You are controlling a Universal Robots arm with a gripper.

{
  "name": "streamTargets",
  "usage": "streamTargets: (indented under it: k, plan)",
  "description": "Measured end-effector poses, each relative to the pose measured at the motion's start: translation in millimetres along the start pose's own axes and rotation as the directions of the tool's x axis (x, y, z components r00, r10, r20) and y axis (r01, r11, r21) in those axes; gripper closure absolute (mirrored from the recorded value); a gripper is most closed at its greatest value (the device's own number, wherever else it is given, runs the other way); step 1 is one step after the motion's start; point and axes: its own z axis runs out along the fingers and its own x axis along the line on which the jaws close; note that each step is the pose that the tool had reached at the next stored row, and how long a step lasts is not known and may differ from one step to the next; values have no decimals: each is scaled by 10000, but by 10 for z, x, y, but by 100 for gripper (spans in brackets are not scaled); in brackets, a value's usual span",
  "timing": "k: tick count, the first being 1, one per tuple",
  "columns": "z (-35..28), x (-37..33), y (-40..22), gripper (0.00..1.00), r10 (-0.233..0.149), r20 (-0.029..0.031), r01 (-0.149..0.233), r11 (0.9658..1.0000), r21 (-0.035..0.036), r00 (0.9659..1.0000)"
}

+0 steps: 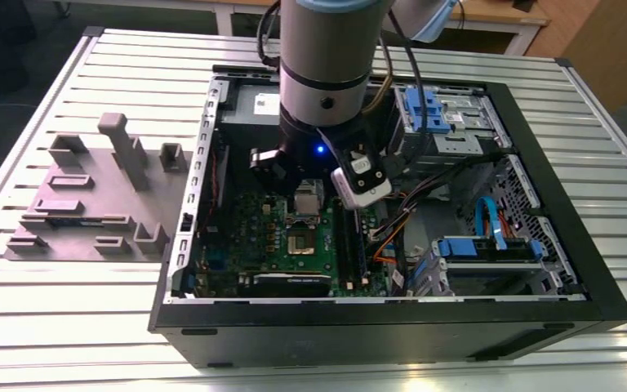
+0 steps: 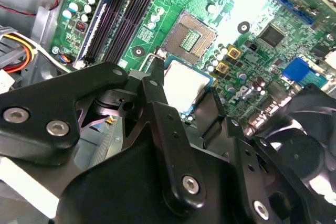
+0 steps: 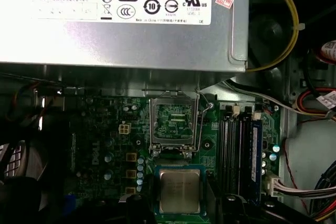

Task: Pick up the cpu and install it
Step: 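Place the cpu into insertion slot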

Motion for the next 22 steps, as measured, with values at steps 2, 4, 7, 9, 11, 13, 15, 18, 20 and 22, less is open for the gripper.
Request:
streamTargets:
  k: [2,4,7,9,11,13,15,18,20,22]
  plan:
    - [38,1,-1,53,0,1,0,10000,-1,10000]
    - [70,3,-3,53,18,2,-18,10000,-1,10000]
    - [73,4,-3,53,32,1,-32,10000,1,10000]
    - [74,4,-3,53,36,1,-36,10000,1,10000]
    - [75,4,-10,53,36,2,-36,10000,-1,10000]
    - [85,4,-31,53,38,1,-38,10000,1,10000]
    - [119,5,-43,53,83,4,-83,10000,-3,10000]
    - [171,4,-49,53,185,5,-185,9998,2,9998]
    - [207,4,-54,53,194,6,-194,9998,0,9998]
    - [243,5,-70,53,194,4,-194,9998,4,9998]
